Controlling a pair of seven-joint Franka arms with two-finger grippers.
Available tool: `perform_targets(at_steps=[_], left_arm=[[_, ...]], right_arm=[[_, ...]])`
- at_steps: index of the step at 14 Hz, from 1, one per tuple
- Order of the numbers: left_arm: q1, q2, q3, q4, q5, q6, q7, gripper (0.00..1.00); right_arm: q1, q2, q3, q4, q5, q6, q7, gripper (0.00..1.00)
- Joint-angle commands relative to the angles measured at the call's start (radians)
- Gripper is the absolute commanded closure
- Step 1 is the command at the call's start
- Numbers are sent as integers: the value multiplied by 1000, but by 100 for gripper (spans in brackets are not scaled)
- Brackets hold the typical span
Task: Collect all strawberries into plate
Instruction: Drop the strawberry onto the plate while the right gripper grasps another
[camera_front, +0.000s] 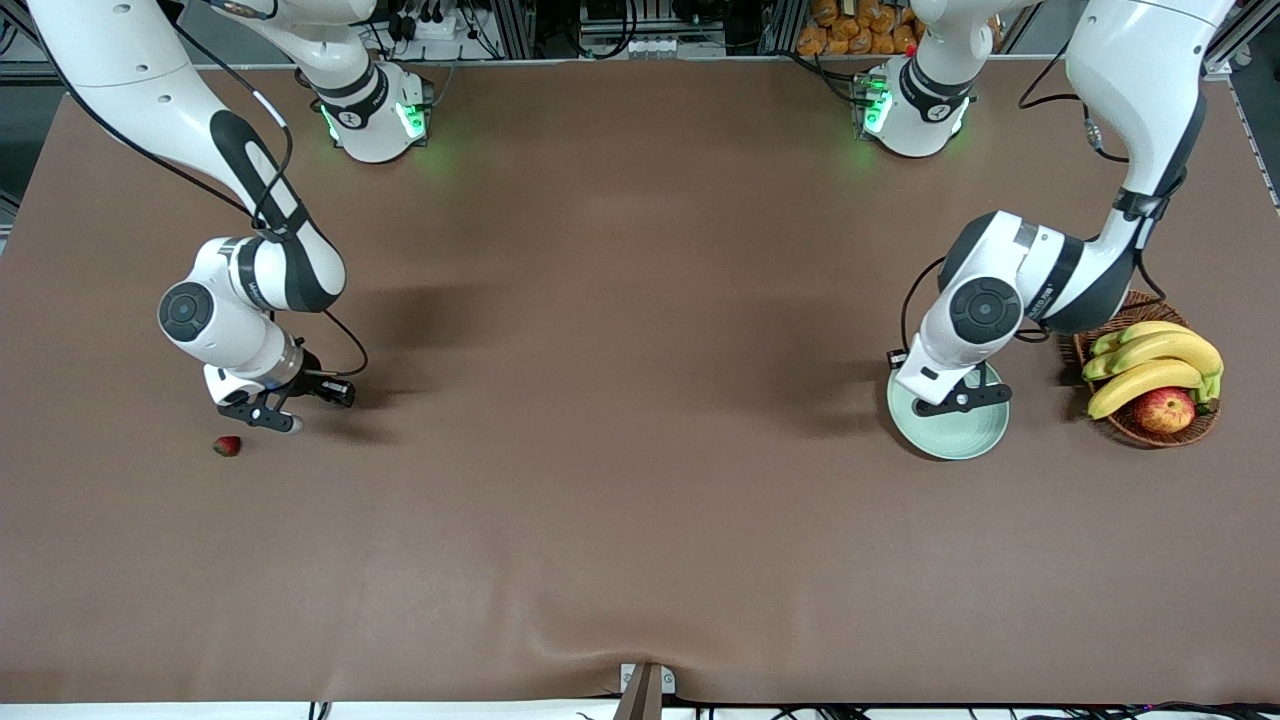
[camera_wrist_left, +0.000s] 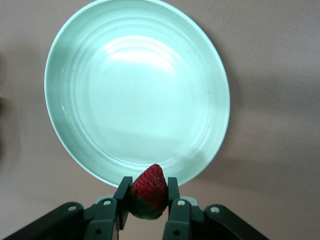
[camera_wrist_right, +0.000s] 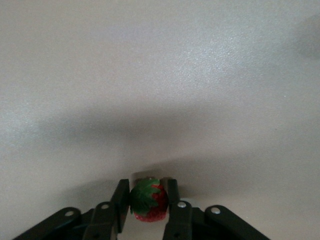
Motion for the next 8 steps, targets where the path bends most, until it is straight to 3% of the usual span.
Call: perform_targets(at_steps=[1, 2, 5, 8], left_arm=[[50, 45, -14, -10, 78, 60, -1, 100], [72, 70, -14, -8, 130, 82, -1, 100], [98, 93, -15, -5, 186, 111, -1, 66], [98, 88, -15, -3, 187, 111, -1, 43]], right_arm=[[18, -7, 3, 20, -3, -5, 48, 100], [25, -13, 4, 41, -3, -31, 60, 100], [44, -2, 6, 196, -2, -218, 106, 100], [104, 10, 6, 343, 64, -350, 181, 100]])
